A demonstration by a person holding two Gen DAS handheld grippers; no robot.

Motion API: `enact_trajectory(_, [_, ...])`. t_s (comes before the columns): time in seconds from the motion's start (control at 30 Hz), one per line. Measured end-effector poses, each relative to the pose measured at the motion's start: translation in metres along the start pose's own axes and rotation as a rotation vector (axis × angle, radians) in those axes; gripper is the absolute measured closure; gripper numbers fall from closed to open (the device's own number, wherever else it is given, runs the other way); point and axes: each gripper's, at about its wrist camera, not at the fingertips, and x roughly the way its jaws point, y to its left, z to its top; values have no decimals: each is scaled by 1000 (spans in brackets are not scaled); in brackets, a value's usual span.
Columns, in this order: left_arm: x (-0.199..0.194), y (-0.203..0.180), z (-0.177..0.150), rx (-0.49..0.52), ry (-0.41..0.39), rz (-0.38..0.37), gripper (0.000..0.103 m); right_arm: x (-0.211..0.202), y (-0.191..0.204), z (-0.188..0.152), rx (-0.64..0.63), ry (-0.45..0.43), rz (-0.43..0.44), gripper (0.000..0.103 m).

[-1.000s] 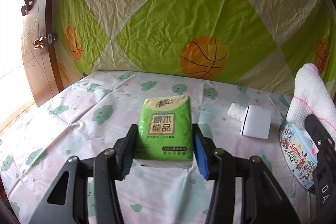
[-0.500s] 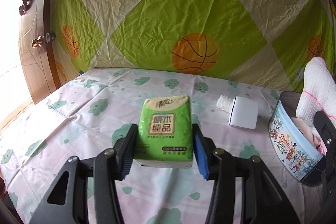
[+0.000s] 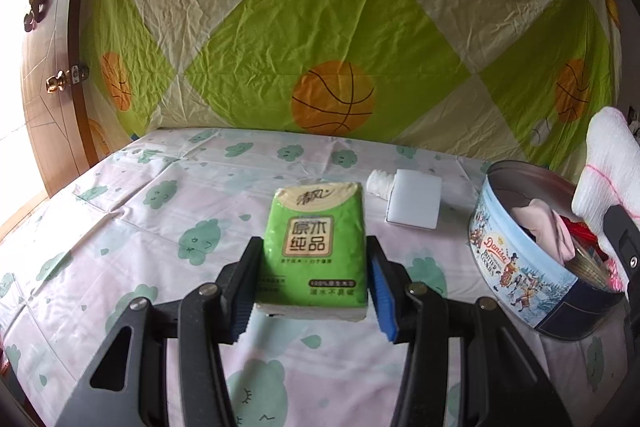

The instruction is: Organize soft objects

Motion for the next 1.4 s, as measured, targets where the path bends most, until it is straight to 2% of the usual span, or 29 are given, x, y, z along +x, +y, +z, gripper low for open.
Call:
enact_trajectory(0.33, [-10,-30,-2,29,-3,-48,54,-15,-30,0,-2,-20,-47,76])
enact_trajectory(0.63, [-30,-53,3,60,-40,-84,54,-27,-61,3,13,-38,-95,76])
enact_trajectory(1.4, [-52,-128,17,119,-93,-179,54,-33,-145,22,82,-66,-204,76])
